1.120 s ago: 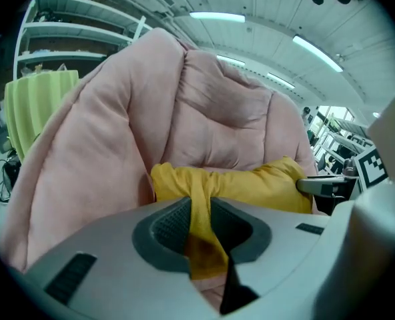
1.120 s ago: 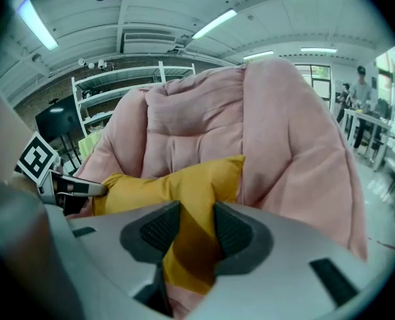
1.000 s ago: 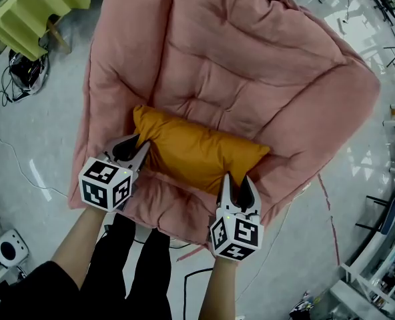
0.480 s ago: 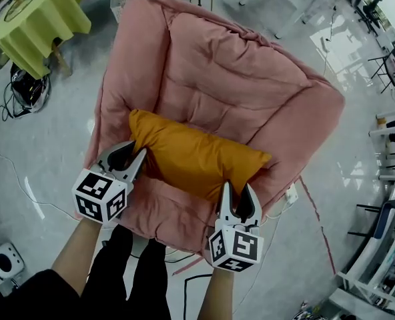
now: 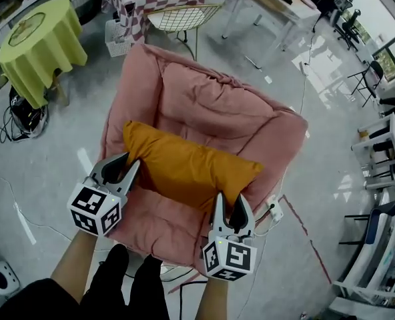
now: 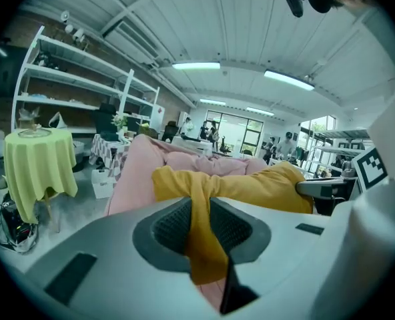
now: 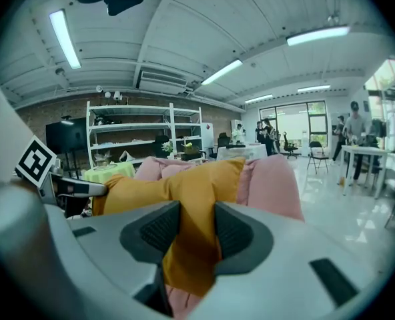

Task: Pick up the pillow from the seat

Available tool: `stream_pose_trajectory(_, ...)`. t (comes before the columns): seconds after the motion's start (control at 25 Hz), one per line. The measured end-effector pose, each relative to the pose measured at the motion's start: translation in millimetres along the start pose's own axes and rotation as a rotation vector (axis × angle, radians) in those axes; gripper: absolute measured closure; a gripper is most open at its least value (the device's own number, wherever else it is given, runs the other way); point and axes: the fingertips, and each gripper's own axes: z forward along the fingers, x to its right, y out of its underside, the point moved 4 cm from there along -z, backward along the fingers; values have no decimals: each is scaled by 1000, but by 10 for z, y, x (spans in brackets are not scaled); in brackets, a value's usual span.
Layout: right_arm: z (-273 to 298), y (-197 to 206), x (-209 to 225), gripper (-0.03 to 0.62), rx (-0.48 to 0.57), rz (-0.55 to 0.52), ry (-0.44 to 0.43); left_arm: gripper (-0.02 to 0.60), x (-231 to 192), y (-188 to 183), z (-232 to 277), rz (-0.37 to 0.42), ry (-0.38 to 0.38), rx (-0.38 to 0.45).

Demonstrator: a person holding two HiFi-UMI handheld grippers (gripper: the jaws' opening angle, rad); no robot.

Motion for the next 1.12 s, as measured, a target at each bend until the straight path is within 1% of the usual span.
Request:
stream_pose_trajectory(0.28,-305,-554,-123,422,74,-14,7,494,113,-584,-346,39,4,82)
stream_pose_trajectory(0.48,-474,-1028,-185,422,145,-43,17,494,194,-1018,-538,58,12,149)
stream_pose_trajectory(0.76,-851,-1574,-211,422,233,-56,39,494,421,-1583,-852,90,29,235)
stream_pose_trajectory(0.96,-1178,-1787,-248,422,278,-63,57,495,591,-1806,-1125,117,50,278)
stream_pose_trajectory(1.12,-1465,-1822,-236,422,310,-68,66,495,764,-1841,-1339,130,61,310)
